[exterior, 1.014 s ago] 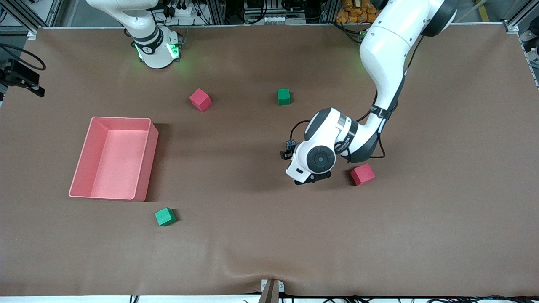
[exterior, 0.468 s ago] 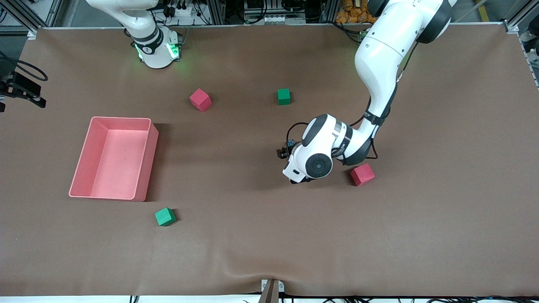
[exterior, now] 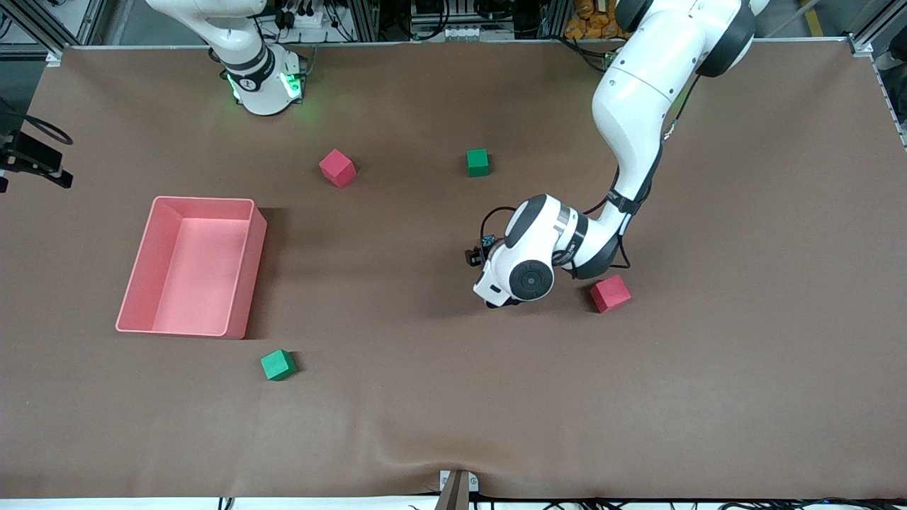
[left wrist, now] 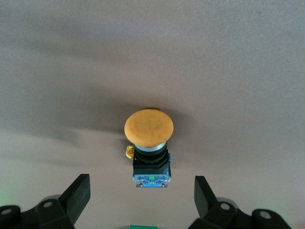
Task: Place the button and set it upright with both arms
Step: 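Reach the left gripper over the upright button and lower onto it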
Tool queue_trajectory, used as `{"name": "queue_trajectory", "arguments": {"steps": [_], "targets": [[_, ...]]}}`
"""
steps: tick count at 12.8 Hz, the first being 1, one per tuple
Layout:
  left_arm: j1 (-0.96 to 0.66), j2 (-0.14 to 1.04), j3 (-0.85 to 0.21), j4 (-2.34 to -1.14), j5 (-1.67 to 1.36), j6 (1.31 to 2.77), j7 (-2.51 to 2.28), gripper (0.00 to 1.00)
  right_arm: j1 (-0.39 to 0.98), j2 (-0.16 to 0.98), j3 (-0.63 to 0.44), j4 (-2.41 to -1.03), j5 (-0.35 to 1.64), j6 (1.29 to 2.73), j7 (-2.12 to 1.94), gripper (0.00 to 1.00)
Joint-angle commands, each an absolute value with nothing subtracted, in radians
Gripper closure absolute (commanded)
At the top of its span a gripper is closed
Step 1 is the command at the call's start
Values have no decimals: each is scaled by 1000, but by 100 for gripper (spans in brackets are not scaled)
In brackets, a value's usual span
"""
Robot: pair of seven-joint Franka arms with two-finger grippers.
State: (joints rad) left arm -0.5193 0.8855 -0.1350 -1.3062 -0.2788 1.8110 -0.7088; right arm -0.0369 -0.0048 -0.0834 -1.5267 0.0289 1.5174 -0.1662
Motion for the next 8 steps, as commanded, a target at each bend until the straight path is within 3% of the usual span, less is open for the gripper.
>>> {"name": "queue_trajectory", "arguments": {"steps": [1,8], "targets": [[-526,907,-129,-1284,-299,1815,-695,13,-29,9,-78,-1496,43,1500,-117,0],[-540,930,-129,-1285,-304,1836,-698,24,-31,3,-78,-1499,43,1502,-104,0]]}}
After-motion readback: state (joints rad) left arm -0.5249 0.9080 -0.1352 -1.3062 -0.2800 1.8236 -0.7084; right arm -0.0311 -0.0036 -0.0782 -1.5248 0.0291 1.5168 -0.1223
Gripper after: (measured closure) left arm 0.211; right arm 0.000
